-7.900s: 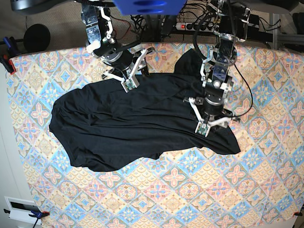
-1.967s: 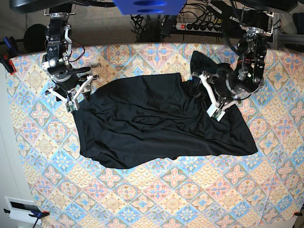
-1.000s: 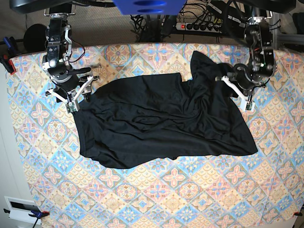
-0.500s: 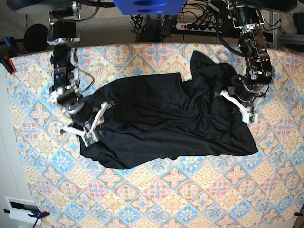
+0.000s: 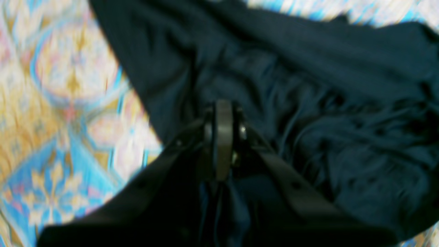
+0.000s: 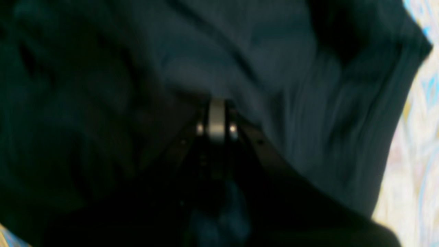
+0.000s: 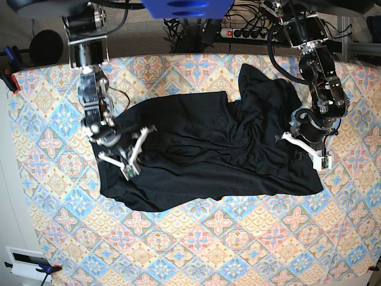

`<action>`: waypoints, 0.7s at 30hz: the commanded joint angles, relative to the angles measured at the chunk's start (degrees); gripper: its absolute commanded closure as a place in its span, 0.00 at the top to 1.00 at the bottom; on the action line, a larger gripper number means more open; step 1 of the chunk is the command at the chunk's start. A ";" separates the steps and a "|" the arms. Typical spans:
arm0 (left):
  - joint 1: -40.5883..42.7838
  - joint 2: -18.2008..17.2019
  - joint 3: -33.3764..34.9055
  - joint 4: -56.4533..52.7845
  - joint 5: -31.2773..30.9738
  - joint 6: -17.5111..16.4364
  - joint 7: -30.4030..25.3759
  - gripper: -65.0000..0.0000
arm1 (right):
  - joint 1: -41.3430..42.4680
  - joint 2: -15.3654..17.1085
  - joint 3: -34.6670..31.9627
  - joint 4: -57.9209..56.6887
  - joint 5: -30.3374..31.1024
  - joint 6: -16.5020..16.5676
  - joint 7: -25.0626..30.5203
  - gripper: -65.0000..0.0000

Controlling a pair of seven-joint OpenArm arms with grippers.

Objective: Layout the t-shirt on the table in an organized manner, then fold the t-shirt properly
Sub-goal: 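Grasp the shirt edge with the right gripper and pull it outward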

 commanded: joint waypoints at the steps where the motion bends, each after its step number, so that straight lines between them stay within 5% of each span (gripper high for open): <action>1: -0.22 -0.42 -0.03 0.58 -0.43 0.63 -0.77 0.00 | 2.28 0.38 0.22 -0.48 0.67 -0.18 1.82 0.00; 8: -2.33 -0.42 2.08 -11.81 -0.43 2.47 -1.47 0.00 | 3.34 0.64 0.22 -8.74 0.67 -0.18 5.34 0.00; 11: -3.04 -0.51 2.08 -18.41 0.18 2.56 -5.87 0.00 | 3.51 0.64 0.22 -12.61 0.58 -0.18 6.04 0.00; 21: -5.94 -0.68 1.73 -22.98 17.41 2.56 -13.95 0.00 | 15.12 0.64 0.04 -33.18 0.58 -0.18 12.63 0.00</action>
